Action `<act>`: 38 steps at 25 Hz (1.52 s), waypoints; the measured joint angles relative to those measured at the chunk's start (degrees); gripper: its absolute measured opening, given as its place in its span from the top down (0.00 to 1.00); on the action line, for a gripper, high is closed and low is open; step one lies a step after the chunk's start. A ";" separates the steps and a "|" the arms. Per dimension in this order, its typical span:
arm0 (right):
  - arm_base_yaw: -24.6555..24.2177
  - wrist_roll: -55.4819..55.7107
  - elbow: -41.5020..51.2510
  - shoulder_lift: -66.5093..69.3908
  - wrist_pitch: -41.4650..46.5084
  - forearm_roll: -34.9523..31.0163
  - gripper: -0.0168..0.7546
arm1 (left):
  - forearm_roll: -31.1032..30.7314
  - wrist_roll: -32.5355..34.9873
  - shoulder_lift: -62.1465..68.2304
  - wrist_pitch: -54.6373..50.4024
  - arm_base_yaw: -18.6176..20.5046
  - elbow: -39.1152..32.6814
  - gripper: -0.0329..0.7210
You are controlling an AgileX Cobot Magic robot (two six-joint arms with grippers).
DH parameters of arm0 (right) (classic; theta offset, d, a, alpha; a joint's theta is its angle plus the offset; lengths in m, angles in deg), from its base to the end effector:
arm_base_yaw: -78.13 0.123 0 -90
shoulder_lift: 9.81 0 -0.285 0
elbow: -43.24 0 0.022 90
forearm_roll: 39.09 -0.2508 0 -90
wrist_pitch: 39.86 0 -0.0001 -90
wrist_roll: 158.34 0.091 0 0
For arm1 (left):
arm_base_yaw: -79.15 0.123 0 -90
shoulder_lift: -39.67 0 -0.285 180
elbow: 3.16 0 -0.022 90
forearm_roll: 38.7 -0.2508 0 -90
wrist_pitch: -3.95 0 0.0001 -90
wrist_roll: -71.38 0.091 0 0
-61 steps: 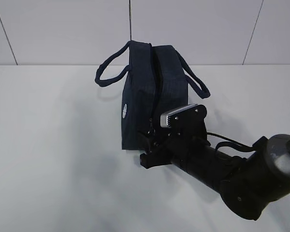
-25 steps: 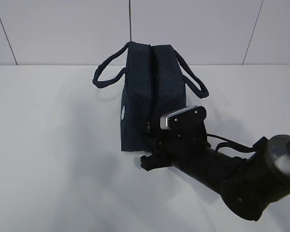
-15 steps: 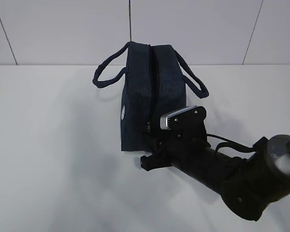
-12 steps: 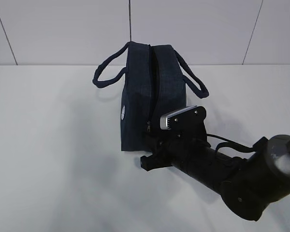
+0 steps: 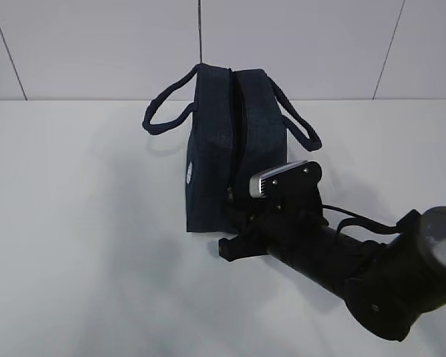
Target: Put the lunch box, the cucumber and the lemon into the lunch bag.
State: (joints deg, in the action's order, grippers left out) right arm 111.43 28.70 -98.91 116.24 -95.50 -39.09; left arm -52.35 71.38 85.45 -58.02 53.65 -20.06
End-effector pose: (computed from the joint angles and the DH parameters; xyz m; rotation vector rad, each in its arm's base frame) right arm 0.2882 0.1893 0.0900 -0.4357 1.8680 0.4782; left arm 0.0873 -0.0206 0.4121 0.4760 2.0957 0.0345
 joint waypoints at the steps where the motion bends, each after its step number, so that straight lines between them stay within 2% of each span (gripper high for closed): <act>1: 0.00 0.00 0.22 -0.46 0.00 -0.39 0.80 | 0.00 0.00 0.00 0.00 0.00 0.00 0.72; 8: 0.00 0.00 0.46 -1.01 1.45 -1.07 0.80 | -0.14 0.00 0.00 0.00 0.00 0.00 0.72; 15: 0.00 0.00 0.58 -1.24 3.19 -1.07 0.92 | -0.14 0.00 0.00 0.00 0.00 0.00 0.72; 38: 0.00 0.00 0.66 -4.52 8.55 1.68 0.96 | -0.14 0.00 0.00 0.00 0.00 0.00 0.72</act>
State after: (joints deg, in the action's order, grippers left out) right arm 111.43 28.70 -98.25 111.73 -86.95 -37.42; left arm -52.49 71.38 85.45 -58.02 53.65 -20.06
